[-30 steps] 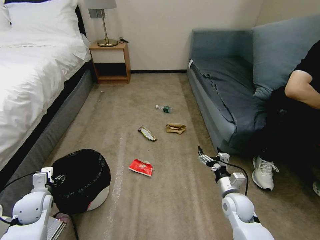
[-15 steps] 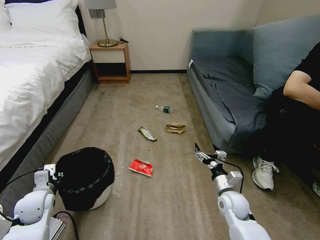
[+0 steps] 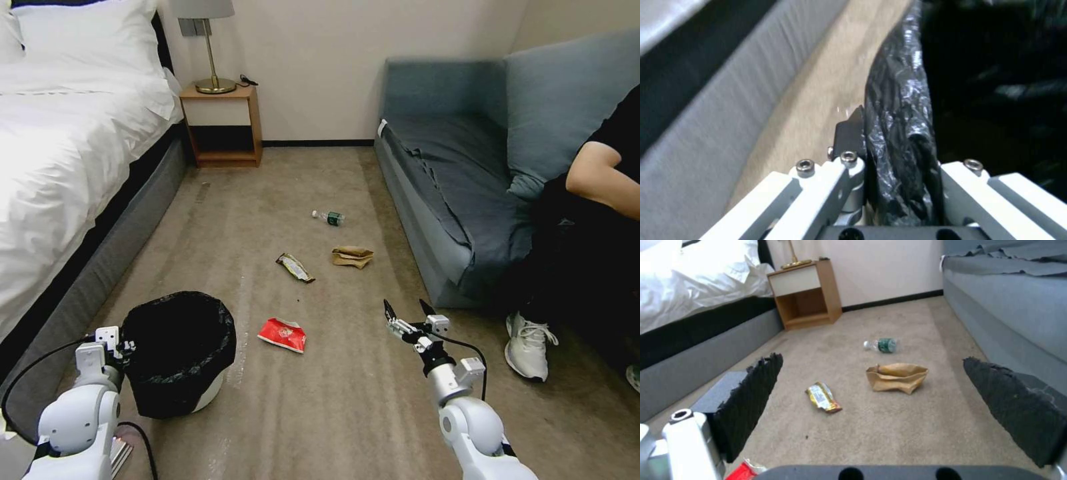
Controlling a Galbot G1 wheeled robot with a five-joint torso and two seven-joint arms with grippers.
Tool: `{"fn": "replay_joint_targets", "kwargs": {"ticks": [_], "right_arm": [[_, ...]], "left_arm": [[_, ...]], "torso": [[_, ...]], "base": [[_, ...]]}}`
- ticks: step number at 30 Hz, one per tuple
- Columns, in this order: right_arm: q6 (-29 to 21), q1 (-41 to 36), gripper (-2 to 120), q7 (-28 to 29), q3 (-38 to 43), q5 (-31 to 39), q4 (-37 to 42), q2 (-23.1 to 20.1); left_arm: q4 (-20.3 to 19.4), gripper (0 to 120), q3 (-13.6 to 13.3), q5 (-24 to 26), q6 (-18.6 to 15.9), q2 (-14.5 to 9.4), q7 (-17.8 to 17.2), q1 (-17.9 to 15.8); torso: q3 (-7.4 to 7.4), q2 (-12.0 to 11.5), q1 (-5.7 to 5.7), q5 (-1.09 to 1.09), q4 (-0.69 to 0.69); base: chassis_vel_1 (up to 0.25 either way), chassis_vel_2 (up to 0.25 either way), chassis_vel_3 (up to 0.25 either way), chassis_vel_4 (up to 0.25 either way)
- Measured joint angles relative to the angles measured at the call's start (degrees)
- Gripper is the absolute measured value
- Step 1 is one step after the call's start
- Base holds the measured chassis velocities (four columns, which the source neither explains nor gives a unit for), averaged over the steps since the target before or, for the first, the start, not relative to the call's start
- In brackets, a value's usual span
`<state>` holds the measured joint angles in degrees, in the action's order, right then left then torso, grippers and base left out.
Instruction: Pick up the trash bin, then pick up the garbage on the floor and place it into the trash bin.
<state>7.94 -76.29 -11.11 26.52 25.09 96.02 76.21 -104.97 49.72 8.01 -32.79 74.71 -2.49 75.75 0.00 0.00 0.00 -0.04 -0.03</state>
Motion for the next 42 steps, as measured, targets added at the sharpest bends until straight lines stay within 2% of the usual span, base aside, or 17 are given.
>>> {"fn": "replay_joint_targets", "kwargs": {"ticks": [4, 11, 19, 22, 29, 34, 35, 38, 42], "right_arm": [[-0.7, -0.2, 100, -0.1, -0.2, 0.4, 0.1, -0.6], [-2.2, 0.4, 100, -0.1, -1.1, 1.4, 0.4, -1.6], [-2.9, 1.1, 100, 0.0, -2.6, 1.0, -1.0, -1.9], [-2.9, 1.1, 100, -0.4, -2.9, -0.6, -1.5, -1.8], [-2.8, 0.5, 100, -0.9, -3.1, -1.5, -1.8, -1.8], [-2.8, 0.1, 100, -1.7, -3.1, -1.7, -1.6, -2.1], [-2.8, 0.1, 100, -1.7, -3.1, -1.7, -1.6, -2.1], [-2.7, -0.3, 100, -2.3, -2.8, -1.7, -1.2, -2.2], [-2.6, -0.4, 100, -2.7, -2.7, -1.8, -1.0, -2.1]], "left_arm": [[-2.8, 5, -0.4, -0.3, 0.0, 0.0, -1.1, -0.2], [-4.4, 5, -0.6, -1.2, 0.2, -0.9, -1.1, -0.9], [-7.1, 5, -0.5, -2.7, 0.6, -0.3, -1.6, -0.7], [-7.7, 5, 0.1, -6.9, 3.8, -0.5, 0.1, -0.5], [-9.0, 5, 0.5, -8.3, 5.3, -0.8, 1.1, -0.3], [-10.7, 5, 1.1, -8.3, 5.1, -2.5, 2.1, -0.9], [-10.7, 5, 1.1, -8.3, 5.1, -2.5, 2.1, -0.9], [-10.9, 5, 2.0, -7.8, 4.9, -4.5, 2.6, -1.3], [-10.7, 5, 2.5, -7.3, 4.8, -5.4, 2.7, -1.6]], "torso": [[0.0, 0.0, 0.0, 0.03, 0.04], [0.0, 0.0, 0.0, 0.03, 0.02], [0.0, 0.0, 0.0, 0.04, 0.02], [0.0, 0.0, 0.0, 0.04, 0.03], [0.0, 0.0, 0.0, 0.04, 0.03], [0.0, 0.0, 0.0, 0.04, 0.03], [0.0, 0.0, 0.0, 0.04, 0.03], [0.0, 0.0, 0.0, 0.04, 0.03], [0.0, 0.0, 0.0, 0.04, 0.03]], "base": [[0.0, 0.0, 0.0, 0.0], [0.0, 0.0, 0.0, 0.0], [0.0, 0.0, 0.0, 0.0], [0.0, 0.0, 0.0, 0.0], [0.0, 0.0, 0.0, 0.0], [0.0, 0.0, 0.0, 0.0], [0.0, 0.0, 0.0, 0.0], [0.0, 0.0, 0.0, 0.0], [0.0, 0.0, 0.0, 0.0]]}}
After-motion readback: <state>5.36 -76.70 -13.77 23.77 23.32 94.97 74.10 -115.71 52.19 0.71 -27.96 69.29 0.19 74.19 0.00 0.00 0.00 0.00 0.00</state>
